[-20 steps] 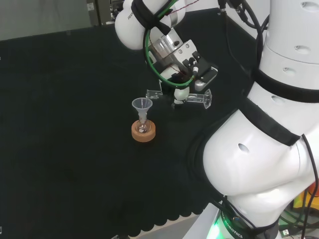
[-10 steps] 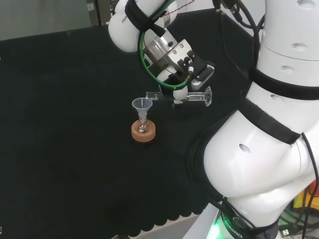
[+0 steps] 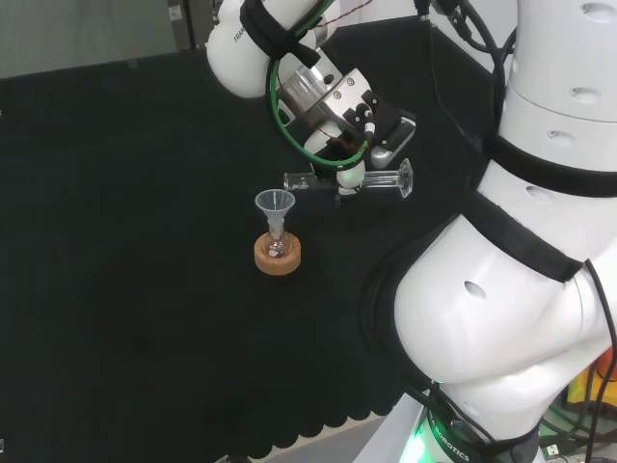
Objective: Pour the water from the graduated cylinder into the round-bottom flask.
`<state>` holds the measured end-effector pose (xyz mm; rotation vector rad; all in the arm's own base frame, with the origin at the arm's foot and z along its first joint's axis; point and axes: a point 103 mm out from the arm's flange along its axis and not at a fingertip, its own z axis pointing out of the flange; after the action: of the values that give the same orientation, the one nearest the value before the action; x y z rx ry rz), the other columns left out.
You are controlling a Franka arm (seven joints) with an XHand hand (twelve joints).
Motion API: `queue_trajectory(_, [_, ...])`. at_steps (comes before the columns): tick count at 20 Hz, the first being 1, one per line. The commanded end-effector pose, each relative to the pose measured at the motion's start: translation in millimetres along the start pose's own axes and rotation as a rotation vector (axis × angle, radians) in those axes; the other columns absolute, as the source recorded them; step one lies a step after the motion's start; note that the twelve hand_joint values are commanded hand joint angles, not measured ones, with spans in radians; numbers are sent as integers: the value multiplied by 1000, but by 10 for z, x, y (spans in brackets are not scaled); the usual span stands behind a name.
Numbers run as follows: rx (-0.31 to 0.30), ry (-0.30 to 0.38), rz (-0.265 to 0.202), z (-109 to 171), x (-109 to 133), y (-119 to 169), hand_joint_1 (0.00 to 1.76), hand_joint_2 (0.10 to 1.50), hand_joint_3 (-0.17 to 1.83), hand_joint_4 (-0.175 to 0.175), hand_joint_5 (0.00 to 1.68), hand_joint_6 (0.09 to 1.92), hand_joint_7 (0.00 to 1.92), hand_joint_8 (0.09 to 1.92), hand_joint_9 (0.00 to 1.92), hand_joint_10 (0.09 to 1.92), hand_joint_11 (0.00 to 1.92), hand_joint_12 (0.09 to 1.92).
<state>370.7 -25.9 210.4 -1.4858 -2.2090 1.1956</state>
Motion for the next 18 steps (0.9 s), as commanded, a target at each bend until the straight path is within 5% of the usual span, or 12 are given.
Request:
queue_trajectory(1, [13, -24, 11, -15, 1, -19, 1261, 1108, 1, -175, 982, 994, 1012, 981, 1390, 97, 1231, 755])
queue_trajectory(18, [39, -75, 27, -99, 39, -46, 1260, 1109, 1, -175, 979, 998, 1009, 986, 1392, 89, 1231, 750])
